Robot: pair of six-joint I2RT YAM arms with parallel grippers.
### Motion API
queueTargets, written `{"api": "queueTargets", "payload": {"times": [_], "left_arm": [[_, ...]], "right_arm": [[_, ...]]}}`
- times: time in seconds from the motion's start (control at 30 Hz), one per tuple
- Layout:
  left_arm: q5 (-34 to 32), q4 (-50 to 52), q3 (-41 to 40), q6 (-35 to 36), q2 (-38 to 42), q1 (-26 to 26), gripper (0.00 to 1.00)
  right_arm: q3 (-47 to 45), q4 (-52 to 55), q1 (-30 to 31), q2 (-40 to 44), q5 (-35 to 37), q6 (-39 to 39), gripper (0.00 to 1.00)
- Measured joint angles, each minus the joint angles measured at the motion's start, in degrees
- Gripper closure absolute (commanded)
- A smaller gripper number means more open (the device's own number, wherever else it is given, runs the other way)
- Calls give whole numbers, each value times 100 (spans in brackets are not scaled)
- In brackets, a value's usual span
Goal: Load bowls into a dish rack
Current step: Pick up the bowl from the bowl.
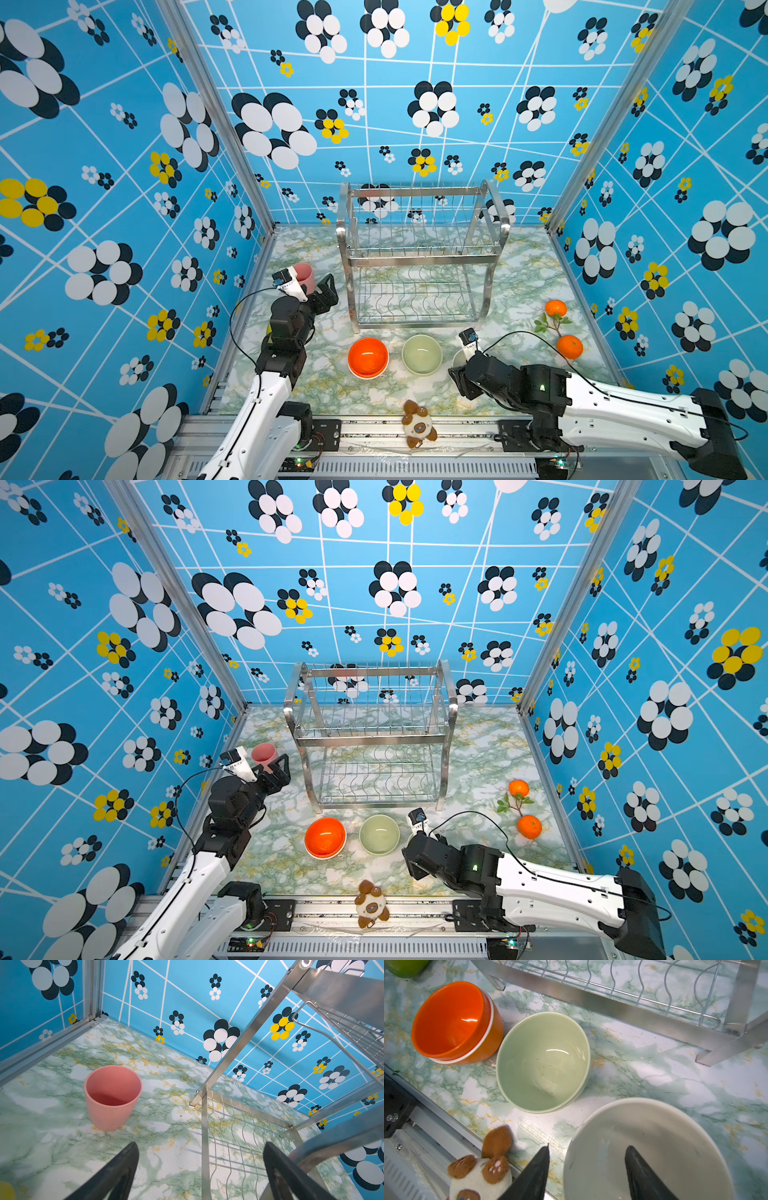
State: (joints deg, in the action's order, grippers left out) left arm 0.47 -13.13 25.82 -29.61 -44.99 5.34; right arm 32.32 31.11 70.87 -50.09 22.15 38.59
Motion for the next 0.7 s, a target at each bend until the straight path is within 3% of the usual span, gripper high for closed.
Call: {"api": "queueTargets", "payload": {"times": [0.43, 0.6, 0.7], "left_arm": [[0, -17, -28, -2, -33, 0, 5], [0, -17, -28, 0, -33, 0, 5], [0, -17, -28, -2, -33, 0, 5]], "right_arm": [[-155, -223, 0, -417, -295, 127, 59], [-210, -280, 0, -494, -352, 153, 61], [-234, -332, 0, -501, -374, 162, 69]]}}
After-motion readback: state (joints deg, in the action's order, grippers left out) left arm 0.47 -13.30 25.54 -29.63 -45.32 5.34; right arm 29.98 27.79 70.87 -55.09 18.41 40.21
